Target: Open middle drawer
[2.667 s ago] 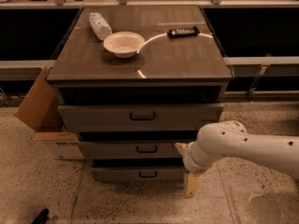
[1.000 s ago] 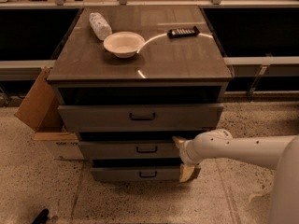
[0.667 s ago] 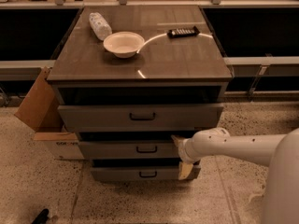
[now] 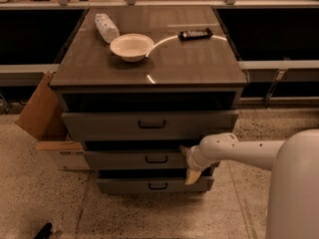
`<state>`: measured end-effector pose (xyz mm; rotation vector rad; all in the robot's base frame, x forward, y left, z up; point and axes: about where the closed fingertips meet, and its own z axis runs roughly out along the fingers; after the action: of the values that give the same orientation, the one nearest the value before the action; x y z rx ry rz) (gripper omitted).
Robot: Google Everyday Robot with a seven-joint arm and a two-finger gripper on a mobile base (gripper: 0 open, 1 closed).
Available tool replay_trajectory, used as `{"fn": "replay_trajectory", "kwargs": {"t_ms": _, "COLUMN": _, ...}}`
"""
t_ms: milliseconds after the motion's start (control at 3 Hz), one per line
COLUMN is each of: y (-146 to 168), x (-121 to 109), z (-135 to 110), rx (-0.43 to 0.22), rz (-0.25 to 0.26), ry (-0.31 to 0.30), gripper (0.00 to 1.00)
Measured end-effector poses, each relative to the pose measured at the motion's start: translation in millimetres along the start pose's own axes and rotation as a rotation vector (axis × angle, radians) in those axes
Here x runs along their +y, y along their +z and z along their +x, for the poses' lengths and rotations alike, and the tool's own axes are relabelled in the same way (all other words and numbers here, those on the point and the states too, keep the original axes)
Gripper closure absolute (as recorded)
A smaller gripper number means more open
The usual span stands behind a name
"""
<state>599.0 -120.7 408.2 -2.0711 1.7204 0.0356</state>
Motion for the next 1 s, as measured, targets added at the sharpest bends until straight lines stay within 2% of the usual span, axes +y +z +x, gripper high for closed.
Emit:
{"fn": "replay_trajectory", "kwargs": {"t_ms": 333, "y": -7, "x": 8, "z": 1, "rx": 0.01, "rz": 0.01, "ry": 0.007, "gripper": 0.41}}
{"fn": "replay_trajectory", "kwargs": {"t_ms": 1000, "y": -48, "x": 48, "z": 5, "rx": 0.032, "rz": 0.058, "ry": 0.032, "gripper": 0.87}}
